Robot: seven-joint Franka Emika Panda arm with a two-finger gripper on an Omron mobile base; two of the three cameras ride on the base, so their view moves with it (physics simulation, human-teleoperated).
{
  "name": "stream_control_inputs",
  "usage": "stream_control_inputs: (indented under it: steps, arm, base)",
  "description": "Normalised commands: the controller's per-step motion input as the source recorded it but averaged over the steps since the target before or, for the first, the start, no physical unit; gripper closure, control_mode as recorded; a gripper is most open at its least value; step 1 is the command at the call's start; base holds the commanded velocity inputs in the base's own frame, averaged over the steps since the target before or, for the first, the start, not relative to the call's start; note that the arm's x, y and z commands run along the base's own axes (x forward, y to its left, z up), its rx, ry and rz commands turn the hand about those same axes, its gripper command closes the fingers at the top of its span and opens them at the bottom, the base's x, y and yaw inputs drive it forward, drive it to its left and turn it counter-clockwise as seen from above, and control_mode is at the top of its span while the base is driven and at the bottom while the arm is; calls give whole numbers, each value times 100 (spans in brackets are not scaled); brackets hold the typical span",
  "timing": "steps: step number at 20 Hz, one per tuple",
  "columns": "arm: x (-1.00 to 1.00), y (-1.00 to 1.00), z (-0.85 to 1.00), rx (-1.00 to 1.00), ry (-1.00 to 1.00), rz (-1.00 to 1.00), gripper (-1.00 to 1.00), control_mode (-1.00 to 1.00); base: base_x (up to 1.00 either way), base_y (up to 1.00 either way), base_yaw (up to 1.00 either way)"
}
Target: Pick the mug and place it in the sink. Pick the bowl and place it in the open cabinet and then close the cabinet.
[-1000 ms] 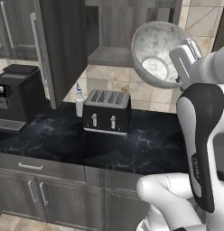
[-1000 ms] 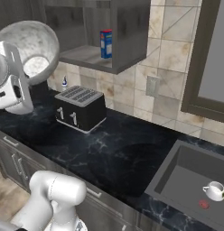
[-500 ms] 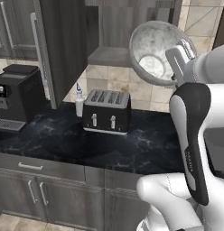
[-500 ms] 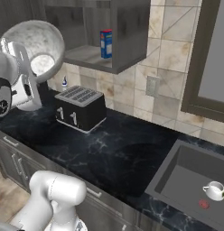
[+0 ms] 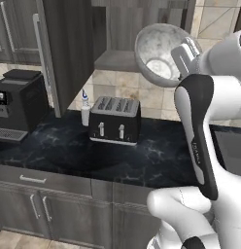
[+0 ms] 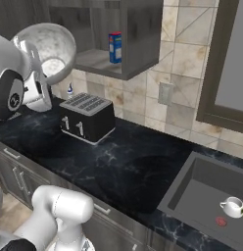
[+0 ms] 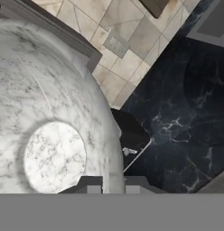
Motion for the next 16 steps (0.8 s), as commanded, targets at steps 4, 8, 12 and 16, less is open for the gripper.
stream_control_inputs:
  steps: [4, 8, 12, 16]
  arm:
    - [41, 0, 5, 0, 0, 0, 100, -100]
    - [38, 0, 0, 0, 0, 0, 100, -100]
    - [36, 0, 0, 0, 0, 0, 100, -100]
    - [41, 0, 0, 0, 0, 0, 100, -100]
  base:
    - [0, 0, 0]
    - [0, 0, 0]
    - [0, 0, 0]
    - [0, 0, 0]
